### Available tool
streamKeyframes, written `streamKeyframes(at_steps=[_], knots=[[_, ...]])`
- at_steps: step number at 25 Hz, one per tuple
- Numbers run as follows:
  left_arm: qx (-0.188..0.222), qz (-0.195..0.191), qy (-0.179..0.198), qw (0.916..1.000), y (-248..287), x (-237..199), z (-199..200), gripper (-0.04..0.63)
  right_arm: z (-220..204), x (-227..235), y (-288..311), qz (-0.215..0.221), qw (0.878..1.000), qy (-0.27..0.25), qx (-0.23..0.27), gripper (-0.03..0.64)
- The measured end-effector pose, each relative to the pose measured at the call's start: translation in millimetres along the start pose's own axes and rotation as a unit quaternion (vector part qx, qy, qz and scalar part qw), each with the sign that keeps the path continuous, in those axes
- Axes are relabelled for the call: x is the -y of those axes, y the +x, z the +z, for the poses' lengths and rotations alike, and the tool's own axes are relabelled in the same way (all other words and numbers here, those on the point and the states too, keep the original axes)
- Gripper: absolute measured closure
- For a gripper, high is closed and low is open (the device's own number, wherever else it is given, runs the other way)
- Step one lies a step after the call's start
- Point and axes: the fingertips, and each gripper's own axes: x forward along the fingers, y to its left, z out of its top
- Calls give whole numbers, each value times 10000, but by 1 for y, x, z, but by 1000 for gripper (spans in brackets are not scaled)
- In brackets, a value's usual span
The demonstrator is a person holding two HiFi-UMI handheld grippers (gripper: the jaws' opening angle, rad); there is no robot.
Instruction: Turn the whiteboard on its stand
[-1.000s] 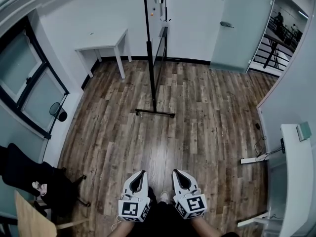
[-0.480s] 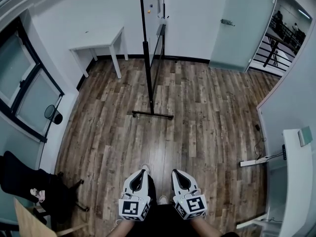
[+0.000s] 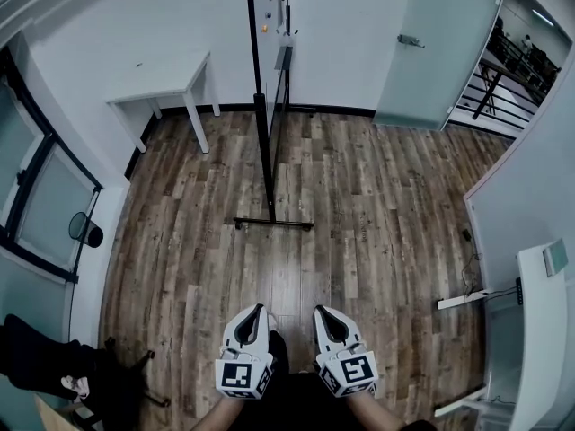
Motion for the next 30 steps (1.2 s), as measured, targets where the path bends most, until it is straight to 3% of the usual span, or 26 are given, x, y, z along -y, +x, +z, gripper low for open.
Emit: streamKeyframes(at_steps=[10, 15, 23, 30], knots=[[-45, -311, -62, 9995, 94, -100, 28, 580, 34, 11, 126, -441, 9990, -70, 70, 606], [-41, -369, -91, 9993, 112, -136, 34, 580, 38, -1, 159, -580, 9982, -120, 32, 606], [-69, -409, -318, 9986, 140, -165, 35, 580, 51, -8, 198, -558, 9981, -257, 39, 606], [-77, -413, -181, 9990, 180, -177, 34, 580, 52, 14, 235, -540, 9982, -191, 166, 606]])
